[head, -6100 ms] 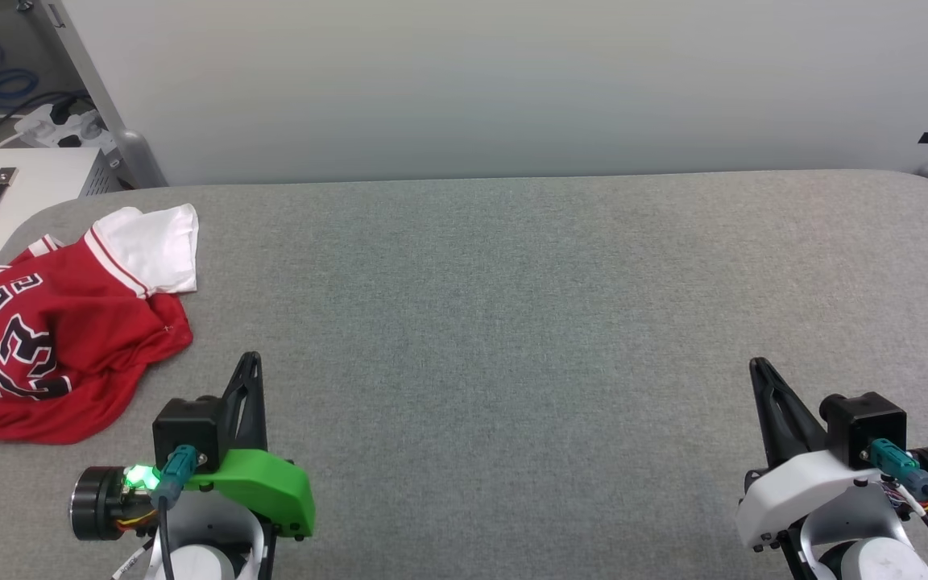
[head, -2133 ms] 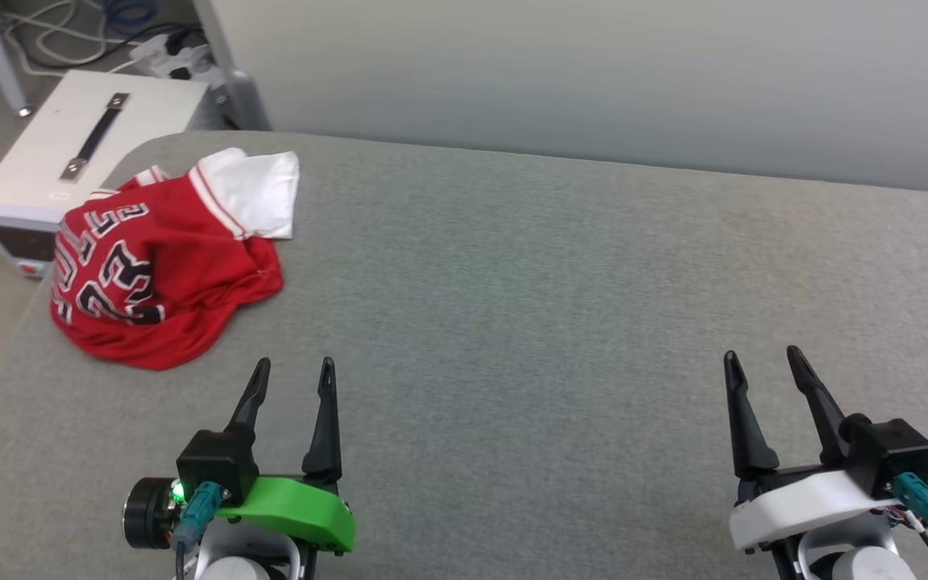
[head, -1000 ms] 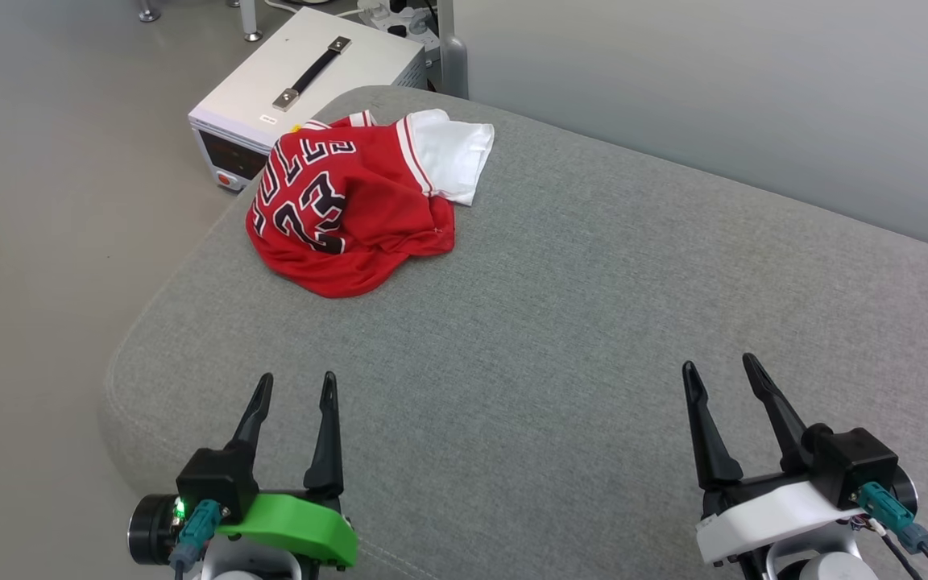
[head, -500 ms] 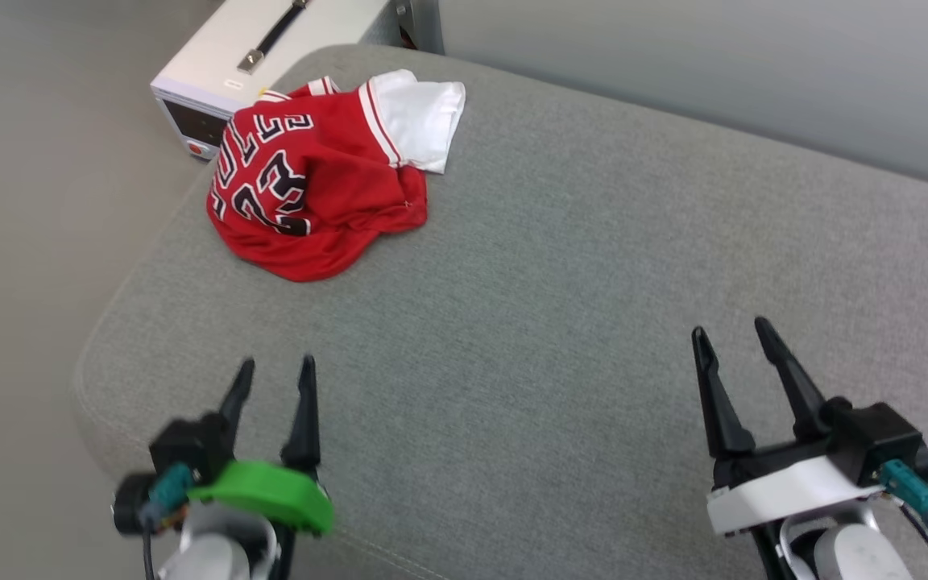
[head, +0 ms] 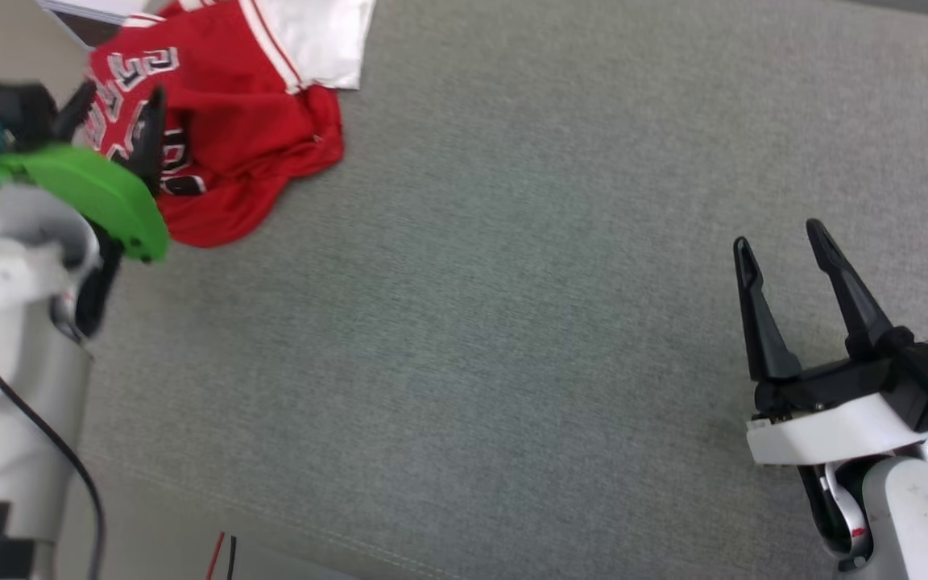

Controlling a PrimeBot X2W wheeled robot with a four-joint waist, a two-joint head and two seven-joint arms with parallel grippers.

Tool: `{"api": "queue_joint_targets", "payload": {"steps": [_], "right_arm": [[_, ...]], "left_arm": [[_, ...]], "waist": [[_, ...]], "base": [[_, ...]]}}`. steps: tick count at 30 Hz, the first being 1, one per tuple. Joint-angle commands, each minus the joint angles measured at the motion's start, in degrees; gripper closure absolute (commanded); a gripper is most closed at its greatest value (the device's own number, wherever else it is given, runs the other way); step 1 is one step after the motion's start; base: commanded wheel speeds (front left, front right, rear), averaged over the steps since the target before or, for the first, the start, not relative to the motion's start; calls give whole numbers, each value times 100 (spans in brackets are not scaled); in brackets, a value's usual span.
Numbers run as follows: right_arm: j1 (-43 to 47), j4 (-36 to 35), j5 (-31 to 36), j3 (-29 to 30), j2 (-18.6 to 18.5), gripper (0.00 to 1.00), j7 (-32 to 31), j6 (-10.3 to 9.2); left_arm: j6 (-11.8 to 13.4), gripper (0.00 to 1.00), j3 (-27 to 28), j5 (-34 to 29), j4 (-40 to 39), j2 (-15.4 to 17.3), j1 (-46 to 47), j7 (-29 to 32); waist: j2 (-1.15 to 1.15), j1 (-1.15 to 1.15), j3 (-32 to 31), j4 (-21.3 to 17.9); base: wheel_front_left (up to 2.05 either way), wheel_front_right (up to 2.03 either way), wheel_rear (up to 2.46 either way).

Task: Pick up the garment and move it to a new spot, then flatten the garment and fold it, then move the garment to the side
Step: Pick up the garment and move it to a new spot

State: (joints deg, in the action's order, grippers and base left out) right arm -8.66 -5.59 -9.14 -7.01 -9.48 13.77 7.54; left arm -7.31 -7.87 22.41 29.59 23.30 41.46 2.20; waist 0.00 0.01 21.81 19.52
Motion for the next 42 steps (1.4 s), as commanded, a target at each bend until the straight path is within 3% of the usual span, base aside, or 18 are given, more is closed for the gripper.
{"api": "queue_joint_targets", "payload": {"steps": [1,5,9,13,18,26,27,28,29,34,42], "right_arm": [[-110,-44,38,-19,-22,0,-28,-5],[-253,-77,34,-85,-29,0,-30,-5],[-341,-70,13,-90,-17,0,0,-5],[-391,-34,15,-93,1,0,33,-5],[-471,-9,38,-136,31,0,67,-5],[-529,50,65,-137,59,0,100,-5],[-529,62,70,-128,61,0,102,-5],[-531,73,73,-119,64,0,104,-5],[-530,87,78,-107,68,0,106,-5],[-514,148,103,-72,79,0,112,-5],[-362,307,73,-27,165,0,120,-5]], "left_arm": [[-15,0,-128,243,86,169,260,181],[-16,0,-692,1097,348,790,825,1203],[-16,0,-1030,1998,475,1133,1121,2160],[-17,0,-1305,2365,555,1426,1321,2693],[-17,0,-1541,2545,763,1508,1420,2960],[-17,0,-1845,2564,1261,1332,1334,3079],[-17,32,-1876,2595,1306,1290,1307,3073],[-17,75,-1892,2635,1331,1255,1285,3065],[-17,100,-1905,2700,1339,1215,1257,3044],[-17,100,-1897,2755,1338,1231,1195,2536],[215,100,-1731,2340,1481,1235,1172,762]], "waist": [[0,-1,639,-498],[0,-1,908,-761],[0,-1,1103,-970],[0,-1,1266,-1105],[0,-1,1420,-1224],[0,-1,1501,-1290],[0,-1,1491,-1286],[0,-1,1477,-1279],[0,-1,1449,-1268],[0,-1,1238,-1216],[0,-1,509,-1146]], "base": [[0,0,0],[0,0,0],[0,0,0],[0,0,0],[0,0,0],[0,0,0],[0,0,0],[0,0,0],[0,0,0],[0,0,0],[0,0,0]]}}
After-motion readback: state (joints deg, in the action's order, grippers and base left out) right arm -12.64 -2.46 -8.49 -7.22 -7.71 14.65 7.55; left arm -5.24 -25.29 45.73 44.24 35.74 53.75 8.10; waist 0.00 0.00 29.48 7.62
